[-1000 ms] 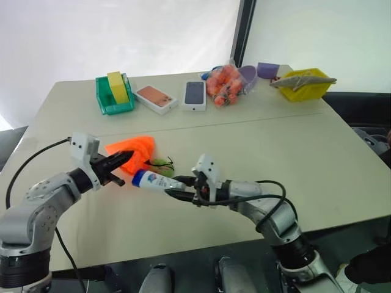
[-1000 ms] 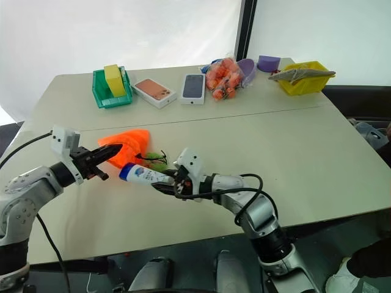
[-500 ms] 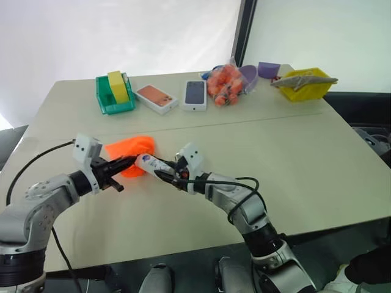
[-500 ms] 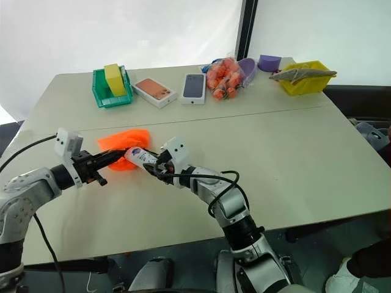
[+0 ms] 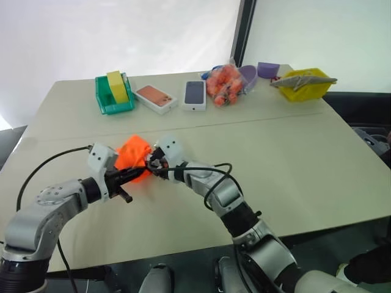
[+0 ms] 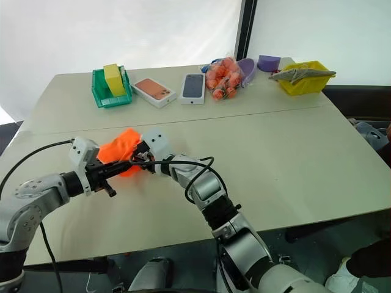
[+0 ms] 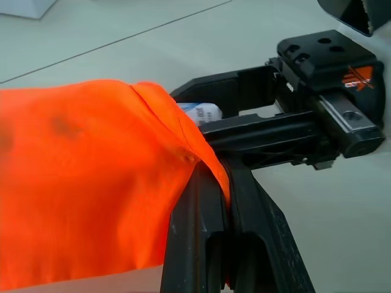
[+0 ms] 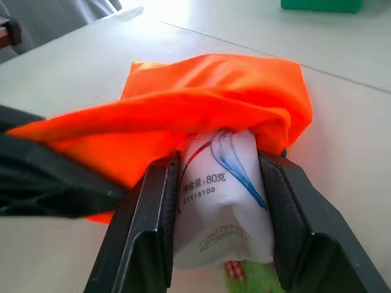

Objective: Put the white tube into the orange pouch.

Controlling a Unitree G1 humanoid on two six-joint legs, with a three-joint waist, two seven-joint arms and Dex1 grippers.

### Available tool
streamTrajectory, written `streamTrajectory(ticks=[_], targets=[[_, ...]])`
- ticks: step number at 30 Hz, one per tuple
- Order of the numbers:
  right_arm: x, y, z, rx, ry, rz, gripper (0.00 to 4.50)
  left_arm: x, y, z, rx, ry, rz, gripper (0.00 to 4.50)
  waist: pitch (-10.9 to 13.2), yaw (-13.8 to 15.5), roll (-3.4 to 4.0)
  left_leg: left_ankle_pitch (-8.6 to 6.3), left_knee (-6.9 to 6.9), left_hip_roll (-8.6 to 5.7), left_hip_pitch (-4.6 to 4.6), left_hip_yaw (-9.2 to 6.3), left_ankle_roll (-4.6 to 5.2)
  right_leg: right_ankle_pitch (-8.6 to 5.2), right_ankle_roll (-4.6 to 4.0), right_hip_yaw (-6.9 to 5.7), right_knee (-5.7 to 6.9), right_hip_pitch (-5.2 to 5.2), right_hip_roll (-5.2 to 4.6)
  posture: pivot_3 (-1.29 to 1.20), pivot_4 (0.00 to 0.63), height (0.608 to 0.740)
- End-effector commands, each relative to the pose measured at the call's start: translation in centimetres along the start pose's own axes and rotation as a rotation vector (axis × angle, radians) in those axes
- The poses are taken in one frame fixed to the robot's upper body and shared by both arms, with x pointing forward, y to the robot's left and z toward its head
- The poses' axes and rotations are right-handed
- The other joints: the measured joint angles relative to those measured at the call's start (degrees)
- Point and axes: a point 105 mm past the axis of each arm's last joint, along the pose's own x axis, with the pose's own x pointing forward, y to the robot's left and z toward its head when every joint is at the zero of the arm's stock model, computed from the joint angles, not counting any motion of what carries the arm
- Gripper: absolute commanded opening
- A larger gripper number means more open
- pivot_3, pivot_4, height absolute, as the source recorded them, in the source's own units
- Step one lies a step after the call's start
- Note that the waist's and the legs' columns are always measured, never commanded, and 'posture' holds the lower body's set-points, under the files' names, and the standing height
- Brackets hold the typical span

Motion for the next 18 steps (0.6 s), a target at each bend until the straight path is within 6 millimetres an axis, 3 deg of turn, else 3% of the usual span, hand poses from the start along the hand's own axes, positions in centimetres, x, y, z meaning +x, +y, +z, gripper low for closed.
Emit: streamTrajectory(ticks=[1, 8, 10, 11, 14, 18], targets=[[1.8, 1.9, 1.3, -0.075, -0.005, 0.038, 1.49, 0.1, -1.3, 1.2, 0.047, -0.053, -0.035, 0.00, 0.0, 0.0, 0.00, 0.00, 0.00, 0.00, 0.01, 0.00, 0.00, 0.00, 0.00, 0.00, 0.01, 0.00, 0.00, 0.00, 0.150, 0.740], [2.0, 2.4, 2.7, -0.030, -0.061, 0.069, 1.49, -0.7, -1.4, 0.4, 0.022, -0.045, -0.013, 0.00, 0.0, -0.1, 0.01, 0.00, 0.01, 0.00, 0.06, -0.01, 0.00, 0.00, 0.00, 0.01, 0.07, 0.02, 0.01, 0.00, 0.150, 0.740], [1.5, 2.9, 2.7, -0.027, -0.079, 0.114, 2.45, -1.4, -0.6, 0.0, -0.008, -0.050, 0.024, 0.00, 0.0, -0.1, 0.01, 0.00, 0.01, 0.00, 0.06, -0.01, 0.00, 0.00, 0.00, 0.01, 0.07, 0.00, 0.01, 0.00, 0.150, 0.740], [1.3, 3.1, 2.8, -0.033, -0.088, 0.129, 2.71, -1.8, -0.2, -0.2, -0.019, -0.048, 0.043, 0.00, 0.0, -0.1, 0.02, 0.00, 0.00, 0.00, 0.05, -0.01, 0.01, 0.00, -0.01, 0.01, 0.07, 0.00, 0.01, 0.00, 0.150, 0.740], [0.4, 3.8, 3.0, -0.051, -0.114, 0.181, 4.29, -2.6, 0.9, -1.0, -0.040, -0.036, 0.087, 0.00, 0.0, -0.1, 0.03, 0.00, 0.00, 0.00, -0.02, -0.01, 0.00, 0.00, 0.00, 0.01, 0.06, -0.06, 0.01, 0.00, 0.150, 0.740], [-2.0, 3.9, 2.5, -0.099, -0.129, 0.254, 4.46, -3.1, 1.8, -1.2, -0.088, -0.065, 0.126, 0.00, 0.0, 0.1, 0.02, 0.00, 0.00, 0.00, -0.04, -0.02, 0.00, -0.02, 0.02, 0.00, 0.02, -0.03, 0.00, 0.00, 0.150, 0.740]])
